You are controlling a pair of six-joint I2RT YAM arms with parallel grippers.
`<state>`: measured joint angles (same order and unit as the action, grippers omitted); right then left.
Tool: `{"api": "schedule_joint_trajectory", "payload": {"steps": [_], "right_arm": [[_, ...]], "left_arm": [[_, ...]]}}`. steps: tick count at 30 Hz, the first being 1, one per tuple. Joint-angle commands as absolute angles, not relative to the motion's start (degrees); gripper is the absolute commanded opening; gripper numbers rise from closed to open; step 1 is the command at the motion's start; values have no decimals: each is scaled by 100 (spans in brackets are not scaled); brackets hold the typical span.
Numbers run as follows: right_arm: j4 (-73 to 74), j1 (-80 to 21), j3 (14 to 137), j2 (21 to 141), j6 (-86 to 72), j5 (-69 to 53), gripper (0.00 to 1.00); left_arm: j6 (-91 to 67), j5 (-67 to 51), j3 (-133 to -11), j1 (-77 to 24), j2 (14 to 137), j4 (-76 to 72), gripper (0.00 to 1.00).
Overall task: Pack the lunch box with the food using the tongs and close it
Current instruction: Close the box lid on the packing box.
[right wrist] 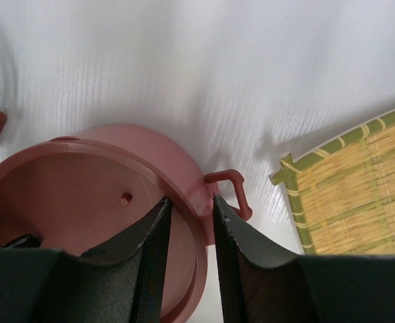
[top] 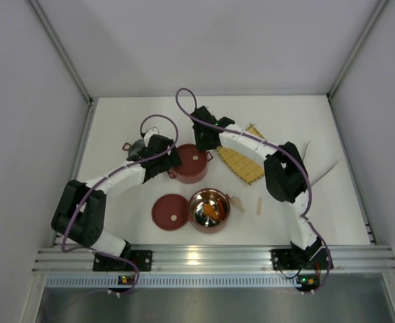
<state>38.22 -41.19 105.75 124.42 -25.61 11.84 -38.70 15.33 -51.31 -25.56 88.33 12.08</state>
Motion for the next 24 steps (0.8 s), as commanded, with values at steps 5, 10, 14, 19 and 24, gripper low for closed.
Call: {"api": "schedule_joint_trajectory", "payload": {"steps": [5, 10, 14, 19, 24], "right_arm": [[4386, -4052, 9879, 12982, -2452, 1178, 31], [4307, -4043, 9642, 12876, -2426, 1169, 31], [4219, -4052, 9475, 12771, -2408, 1169, 31], [4122, -4052, 9317, 12718, -2399, 1143, 31], [4069, -4052, 9237, 12700, -2382, 1099, 31]], "left_arm": [[-3691, 1811, -4351, -2549, 8719, 2839, 95], [-3770, 1784, -4193, -2575, 8631, 2865, 95], [-3858, 1784, -4131, -2628, 8570, 2909, 95], [-3946, 1863, -4061, -2742, 8543, 3014, 95], [-4034, 1872, -4008, -2795, 8622, 2988, 94]]}}
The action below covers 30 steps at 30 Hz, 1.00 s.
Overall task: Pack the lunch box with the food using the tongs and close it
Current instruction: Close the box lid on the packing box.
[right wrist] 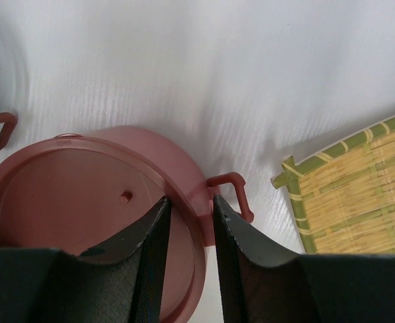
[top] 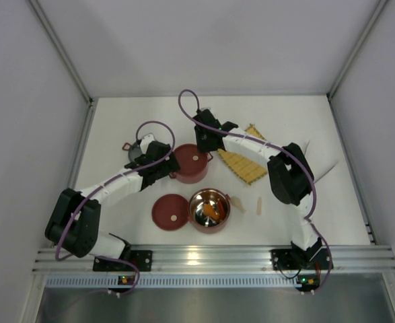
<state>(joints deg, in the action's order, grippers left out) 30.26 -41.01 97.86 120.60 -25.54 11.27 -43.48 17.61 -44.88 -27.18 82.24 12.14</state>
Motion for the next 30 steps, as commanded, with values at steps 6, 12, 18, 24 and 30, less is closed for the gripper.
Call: {"api": "schedule_joint_trajectory", "payload": {"steps": [6, 12, 18, 24, 30], "right_arm": [[4025, -4052, 9211, 12683, -2391, 1046, 31], [3990, -4052, 9167, 12656, -2391, 1028, 31], [3955, -4052, 9132, 12648, -2382, 1011, 31], [4078, -4052, 9193, 12349, -2356, 1081, 31], [4263, -4052, 9448, 11796, -2364, 1318, 40]], "left_arm": [[-4078, 2048, -4104, -2874, 8903, 3023, 93], [-4078, 2101, -4183, -2874, 9114, 3006, 90], [-4087, 2101, -4245, -2874, 9211, 3015, 89], [-4034, 2144, -4473, -2874, 8939, 3155, 89], [-3964, 2171, -4597, -2874, 8868, 3226, 90]]}}
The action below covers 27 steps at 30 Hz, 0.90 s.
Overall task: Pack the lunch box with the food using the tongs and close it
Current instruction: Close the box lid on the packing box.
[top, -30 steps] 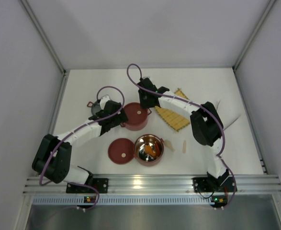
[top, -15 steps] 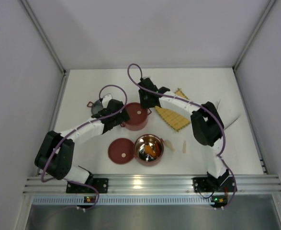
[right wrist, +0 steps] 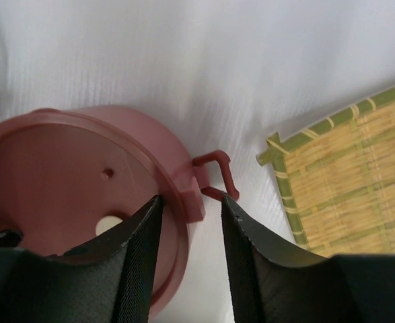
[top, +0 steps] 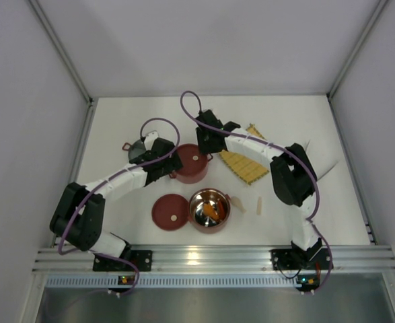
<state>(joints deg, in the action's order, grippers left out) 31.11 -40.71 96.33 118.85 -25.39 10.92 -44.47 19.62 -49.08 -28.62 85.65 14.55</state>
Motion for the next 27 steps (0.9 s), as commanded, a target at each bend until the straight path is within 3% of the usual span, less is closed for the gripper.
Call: {"api": "schedule_joint_trajectory", "payload": {"steps": [1, 10, 17, 27], "right_arm": [[4280, -4052, 9500, 11664, -2364, 1344, 40], [4237, -4052, 9765, 10479, -2382, 1477, 43], [4359, -4113, 9651, 9880, -2276, 1311, 43], [4201, -5167, 9360, 9887, -2241, 660, 42]], "left_arm": [[-3955, 2171, -4597, -2874, 8859, 3226, 90], [-3964, 2074, -4702, -2874, 8290, 3181, 91], [-3753, 2118, -5711, -2874, 7427, 3559, 93], [-3779, 2690, -6925, -2874, 6900, 4060, 94]]}}
